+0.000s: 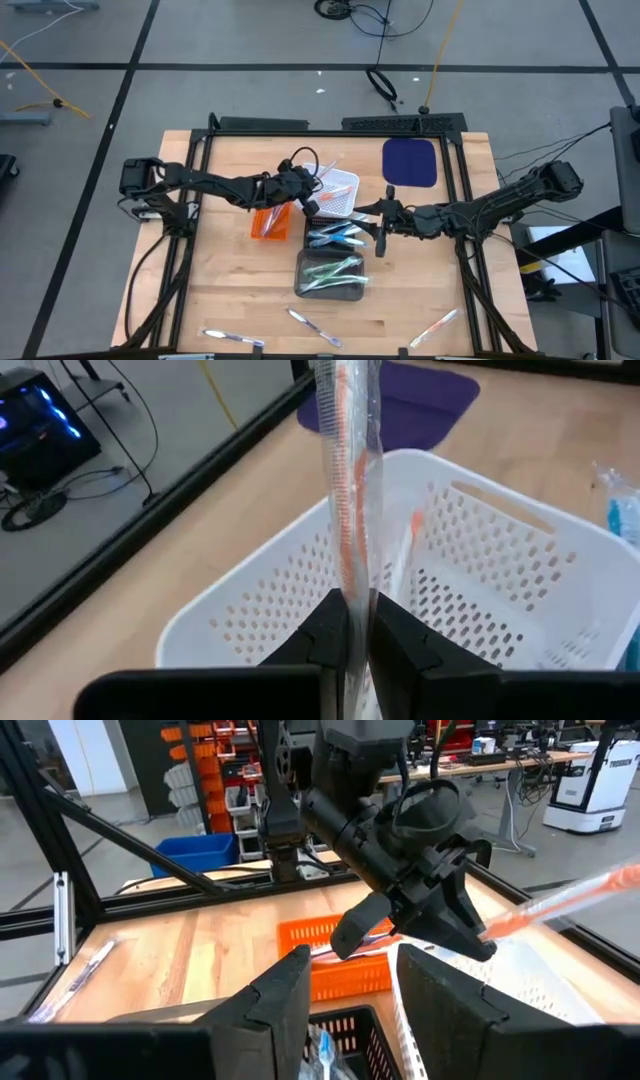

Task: Pick & Place Toothbrushes
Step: Put the top orange toothbrush into the white basket, then put the orange toothbrush into the white basket

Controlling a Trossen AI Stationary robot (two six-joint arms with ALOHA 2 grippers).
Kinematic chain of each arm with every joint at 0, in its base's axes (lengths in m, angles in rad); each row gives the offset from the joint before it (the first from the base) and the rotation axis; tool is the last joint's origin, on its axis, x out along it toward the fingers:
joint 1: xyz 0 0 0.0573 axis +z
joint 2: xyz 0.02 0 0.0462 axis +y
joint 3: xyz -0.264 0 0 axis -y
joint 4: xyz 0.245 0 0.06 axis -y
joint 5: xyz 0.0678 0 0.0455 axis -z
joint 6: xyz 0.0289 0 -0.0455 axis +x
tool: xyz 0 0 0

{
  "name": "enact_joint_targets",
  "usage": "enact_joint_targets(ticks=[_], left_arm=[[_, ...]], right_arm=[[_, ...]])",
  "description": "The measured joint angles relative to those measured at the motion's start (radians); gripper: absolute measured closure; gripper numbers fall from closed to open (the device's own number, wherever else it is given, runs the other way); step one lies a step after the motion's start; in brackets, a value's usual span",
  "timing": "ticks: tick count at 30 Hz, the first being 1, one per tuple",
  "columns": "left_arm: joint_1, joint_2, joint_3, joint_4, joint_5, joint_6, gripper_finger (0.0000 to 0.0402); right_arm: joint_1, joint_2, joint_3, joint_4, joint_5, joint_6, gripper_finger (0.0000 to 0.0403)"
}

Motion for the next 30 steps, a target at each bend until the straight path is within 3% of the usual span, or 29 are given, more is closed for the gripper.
enact_joint_targets(ticks=[4, 14, 20, 23, 30], left_arm=[[0.0, 0.018, 0.0, 0.016, 0.012, -0.003, 0.0361], [0.001, 0.019, 0.0, 0.024, 0.005, -0.018, 0.0238], [0.001, 0.019, 0.0, 0.02, 0.005, -0.021, 0.0207], [-0.003, 0.01, 0.0, -0.005, 0.028, -0.021, 0.0204], [-0.041, -0.01, 0.001, -0.019, 0.116, -0.02, 0.0203]], right_arm=[[0.0, 0.0, 0.0, 0.0, 0.0, 0.0, 0.026], [0.0, 0.0, 0.0, -0.004, 0.0, 0.0, 0.026], [0.0, 0.0, 0.0, -0.013, -0.011, 0.0, 0.0263], [0.0, 0.0, 0.0, -0.031, -0.096, 0.009, 0.0262], [0.039, 0.0, 0.0, -0.179, -0.402, 0.118, 0.0268]])
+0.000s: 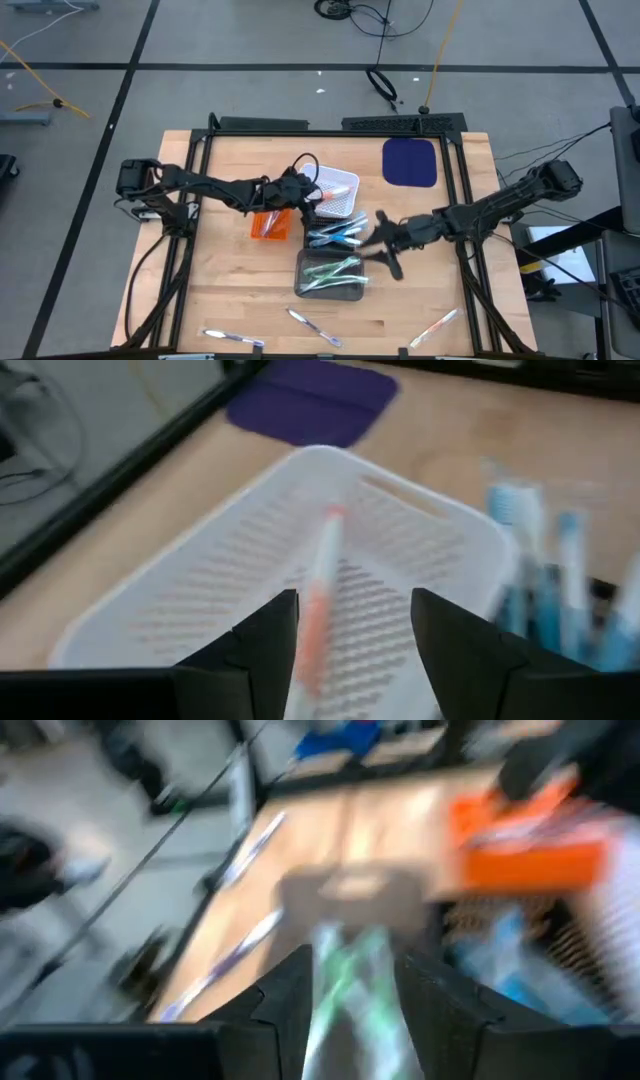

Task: Pick & Place Toothbrushes
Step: Put the orange toothbrush into the white basket

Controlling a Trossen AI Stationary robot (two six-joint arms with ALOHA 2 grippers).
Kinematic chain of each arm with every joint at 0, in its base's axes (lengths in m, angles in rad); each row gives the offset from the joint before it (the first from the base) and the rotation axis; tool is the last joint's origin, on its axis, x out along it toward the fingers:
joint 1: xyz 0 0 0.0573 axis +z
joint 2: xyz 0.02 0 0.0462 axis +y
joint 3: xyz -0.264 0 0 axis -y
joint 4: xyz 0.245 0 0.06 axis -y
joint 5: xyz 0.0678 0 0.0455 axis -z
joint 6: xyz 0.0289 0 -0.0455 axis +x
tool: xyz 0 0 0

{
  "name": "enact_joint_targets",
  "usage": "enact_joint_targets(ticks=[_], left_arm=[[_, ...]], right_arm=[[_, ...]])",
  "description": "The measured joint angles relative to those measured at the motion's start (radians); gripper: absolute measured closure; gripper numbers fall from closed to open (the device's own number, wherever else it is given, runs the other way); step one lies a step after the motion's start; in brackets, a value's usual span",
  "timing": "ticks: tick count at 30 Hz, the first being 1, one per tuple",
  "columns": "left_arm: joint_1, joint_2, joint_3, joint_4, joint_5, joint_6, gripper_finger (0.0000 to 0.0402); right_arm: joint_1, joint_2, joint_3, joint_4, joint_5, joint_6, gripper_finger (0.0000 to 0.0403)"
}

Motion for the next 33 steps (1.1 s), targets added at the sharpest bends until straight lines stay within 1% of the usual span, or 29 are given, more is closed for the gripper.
enact_joint_targets(ticks=[4, 7, 13, 14, 18, 22, 26, 33], left_arm=[[-0.036, -0.028, -0.002, -0.045, 0.043, -0.009, 0.0203], [-0.067, -0.056, -0.001, -0.079, 0.064, -0.009, 0.0204], [-0.135, -0.09, -0.001, -0.076, 0.066, -0.031, 0.0203], [-0.147, -0.097, -0.001, -0.08, 0.066, -0.031, 0.0204], [-0.183, -0.102, -0.001, -0.083, 0.066, -0.031, 0.0204], [-0.207, -0.102, -0.001, -0.083, 0.065, -0.03, 0.0204], [-0.222, -0.102, -0.001, -0.084, 0.064, -0.037, 0.0204], [-0.229, -0.102, -0.001, -0.089, 0.063, -0.051, 0.0204]], right_arm=[[0.087, 0.0, 0.0, -0.077, -0.066, 0.079, 0.0272], [0.169, 0.0, 0.0, -0.101, -0.069, 0.116, 0.0273], [0.344, 0.0, 0.0, -0.108, -0.065, 0.148, 0.0273], [0.375, 0.0, 0.0, -0.109, -0.058, 0.163, 0.0273], [0.498, 0.029, 0.0, -0.108, 0.024, 0.225, 0.0273], [0.588, 0.082, 0.0, -0.111, 0.073, 0.305, 0.0273], [0.656, 0.138, 0.0, -0.105, 0.12, 0.376, 0.0273], [0.722, 0.243, 0.0, -0.097, 0.121, 0.576, 0.0273]])
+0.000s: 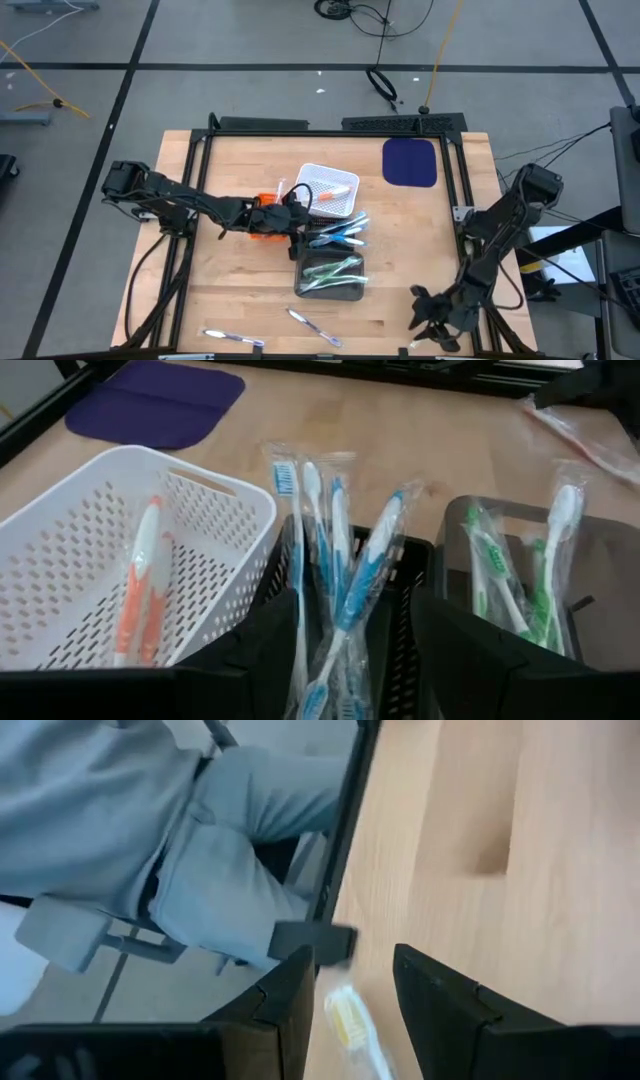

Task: Pick & Place Toothbrushes
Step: Put the orange toothbrush into the white basket

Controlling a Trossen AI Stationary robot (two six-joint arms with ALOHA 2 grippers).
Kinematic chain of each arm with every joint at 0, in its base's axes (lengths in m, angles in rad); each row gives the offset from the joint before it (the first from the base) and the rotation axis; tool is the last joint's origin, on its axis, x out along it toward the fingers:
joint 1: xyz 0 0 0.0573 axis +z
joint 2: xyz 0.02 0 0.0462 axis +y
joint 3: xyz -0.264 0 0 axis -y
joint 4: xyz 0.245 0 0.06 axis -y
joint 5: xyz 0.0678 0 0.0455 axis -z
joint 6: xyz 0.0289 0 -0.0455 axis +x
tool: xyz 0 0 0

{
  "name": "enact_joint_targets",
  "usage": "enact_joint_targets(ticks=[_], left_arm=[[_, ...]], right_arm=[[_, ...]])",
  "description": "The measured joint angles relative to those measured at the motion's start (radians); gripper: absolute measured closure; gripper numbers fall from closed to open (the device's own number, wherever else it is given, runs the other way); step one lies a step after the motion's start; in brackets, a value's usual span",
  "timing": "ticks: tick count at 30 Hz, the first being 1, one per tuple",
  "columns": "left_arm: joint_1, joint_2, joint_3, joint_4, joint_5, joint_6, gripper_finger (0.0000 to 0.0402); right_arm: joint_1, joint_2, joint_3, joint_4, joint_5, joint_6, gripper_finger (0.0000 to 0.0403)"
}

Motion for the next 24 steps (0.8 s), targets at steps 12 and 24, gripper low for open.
enact_joint_targets(ticks=[12, 24], left_arm=[[0.0, 0.0, 0.0, -0.01, 0.0, -0.026, 0.0204], [0.0, 0.001, 0.0, -0.034, 0.0, -0.039, 0.0204]], right_arm=[[0.074, 0.12, 0.0, 0.019, -0.002, 0.148, 0.0273], [0.106, 0.187, 0.001, 0.028, 0.021, 0.169, 0.0273]])
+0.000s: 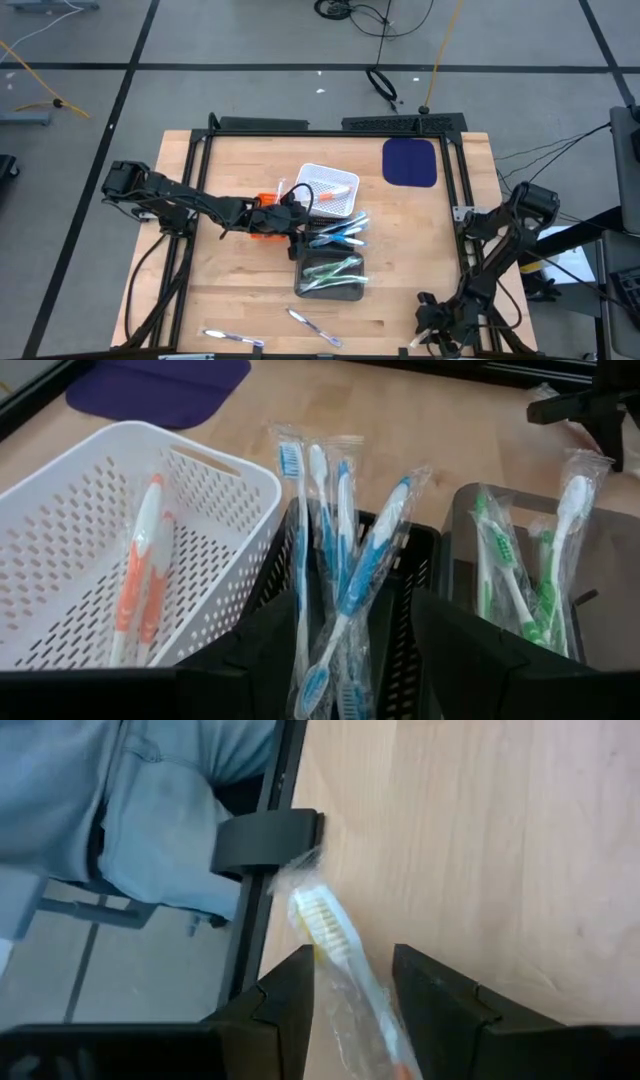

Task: Pick & Place Toothbrushes
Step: Put the orange toothbrush into the white basket

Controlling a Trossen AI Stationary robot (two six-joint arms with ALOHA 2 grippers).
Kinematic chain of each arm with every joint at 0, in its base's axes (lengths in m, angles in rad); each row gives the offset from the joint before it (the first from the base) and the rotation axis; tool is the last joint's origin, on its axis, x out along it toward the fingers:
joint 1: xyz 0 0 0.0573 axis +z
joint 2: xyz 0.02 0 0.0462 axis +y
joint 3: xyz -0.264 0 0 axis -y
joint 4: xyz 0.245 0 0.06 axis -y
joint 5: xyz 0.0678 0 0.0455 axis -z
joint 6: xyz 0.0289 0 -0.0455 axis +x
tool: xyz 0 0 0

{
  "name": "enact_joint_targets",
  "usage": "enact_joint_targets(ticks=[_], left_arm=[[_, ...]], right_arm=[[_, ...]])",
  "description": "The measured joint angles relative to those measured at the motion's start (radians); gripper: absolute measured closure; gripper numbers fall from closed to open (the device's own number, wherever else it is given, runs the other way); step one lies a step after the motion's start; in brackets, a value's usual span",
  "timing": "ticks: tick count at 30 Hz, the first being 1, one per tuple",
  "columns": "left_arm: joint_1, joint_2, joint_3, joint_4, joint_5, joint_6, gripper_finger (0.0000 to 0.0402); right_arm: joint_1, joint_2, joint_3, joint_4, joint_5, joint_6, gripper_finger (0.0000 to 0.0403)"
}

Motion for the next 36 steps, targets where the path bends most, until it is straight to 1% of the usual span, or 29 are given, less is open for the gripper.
enact_joint_targets(ticks=[5, 8, 11, 15, 16, 23, 27, 32, 36], left_arm=[[0.0, 0.0, 0.0, -0.007, 0.0, -0.012, 0.0204], [0.0, 0.0, 0.0, -0.012, 0.0, -0.014, 0.0204], [0.0, 0.0, 0.0, -0.019, 0.0, -0.016, 0.0204], [0.0, 0.0, 0.0, -0.02, 0.0, -0.02, 0.0203], [0.0, 0.0, 0.0, -0.021, 0.0, -0.02, 0.0204], [0.0, 0.0, 0.0, -0.02, 0.0, -0.02, 0.0204], [0.0, 0.0, 0.0, -0.02, -0.001, -0.02, 0.0204], [0.0, 0.0, 0.0, -0.019, -0.001, -0.024, 0.0204], [0.0, 0.0, 0.0, -0.018, -0.001, -0.023, 0.0204]], right_arm=[[0.005, 0.042, 0.003, 0.013, 0.013, -0.001, 0.0273], [0.004, 0.06, 0.003, 0.015, 0.012, -0.014, 0.0281], [0.004, 0.063, 0.003, 0.011, 0.01, -0.025, 0.0312], [0.002, 0.063, 0.002, 0.005, -0.005, -0.033, 0.0385], [0.002, 0.063, 0.002, 0.005, -0.009, -0.036, 0.0392], [-0.01, 0.056, 0.002, 0.003, -0.029, -0.082, 0.04], [-0.052, -0.001, -0.002, -0.038, -0.019, -0.158, 0.0403], [-0.121, -0.137, -0.003, -0.126, 0.083, -0.295, 0.0403], [-0.179, -0.245, -0.003, -0.118, 0.188, -0.479, 0.0403]])
